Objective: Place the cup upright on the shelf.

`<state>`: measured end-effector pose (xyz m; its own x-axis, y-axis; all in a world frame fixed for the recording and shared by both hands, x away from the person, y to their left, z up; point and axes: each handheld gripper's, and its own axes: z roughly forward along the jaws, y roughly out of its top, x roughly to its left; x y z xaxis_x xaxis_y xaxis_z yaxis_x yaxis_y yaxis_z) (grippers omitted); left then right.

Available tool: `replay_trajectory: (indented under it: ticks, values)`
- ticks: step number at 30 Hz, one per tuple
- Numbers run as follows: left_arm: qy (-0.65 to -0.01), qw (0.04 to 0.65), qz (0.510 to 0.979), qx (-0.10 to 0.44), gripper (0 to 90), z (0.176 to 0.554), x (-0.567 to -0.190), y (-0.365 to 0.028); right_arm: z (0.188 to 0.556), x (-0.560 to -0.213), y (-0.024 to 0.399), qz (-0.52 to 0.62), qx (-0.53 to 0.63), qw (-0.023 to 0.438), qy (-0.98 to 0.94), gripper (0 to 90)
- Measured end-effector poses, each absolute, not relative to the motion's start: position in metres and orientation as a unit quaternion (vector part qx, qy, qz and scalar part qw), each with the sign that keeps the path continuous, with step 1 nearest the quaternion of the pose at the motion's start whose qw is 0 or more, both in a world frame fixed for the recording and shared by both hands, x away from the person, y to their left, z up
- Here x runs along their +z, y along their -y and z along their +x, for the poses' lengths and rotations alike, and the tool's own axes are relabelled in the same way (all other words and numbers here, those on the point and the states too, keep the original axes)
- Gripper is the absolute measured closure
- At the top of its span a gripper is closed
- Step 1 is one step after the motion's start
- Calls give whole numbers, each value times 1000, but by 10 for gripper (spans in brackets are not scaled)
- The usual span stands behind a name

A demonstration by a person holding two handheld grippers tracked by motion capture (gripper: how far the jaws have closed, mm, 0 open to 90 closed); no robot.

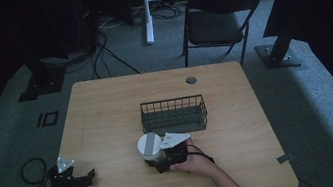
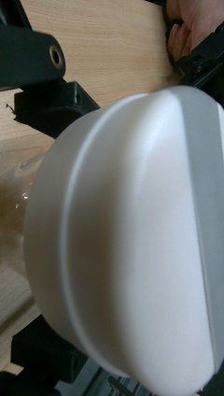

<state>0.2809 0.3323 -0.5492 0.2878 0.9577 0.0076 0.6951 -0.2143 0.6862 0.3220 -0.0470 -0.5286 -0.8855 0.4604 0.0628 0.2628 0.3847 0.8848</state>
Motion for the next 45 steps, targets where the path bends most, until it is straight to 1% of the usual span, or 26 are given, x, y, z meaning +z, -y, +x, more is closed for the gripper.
replay_trajectory:
  ticks: [7,24,38,45]
  values:
    - [-553,294,747,223,5,281,-549,-332,321,-521,46,224,513,97,-823,183]
    - [-554,294,746,223,6,281,-549,-332,327,-486,60,239,533,133,-801,182]
    - [-554,295,746,224,5,281,-549,-332,338,-459,78,265,544,169,-778,183]
    - [-553,295,746,224,5,281,-549,-332,346,-449,87,289,551,205,-756,183]
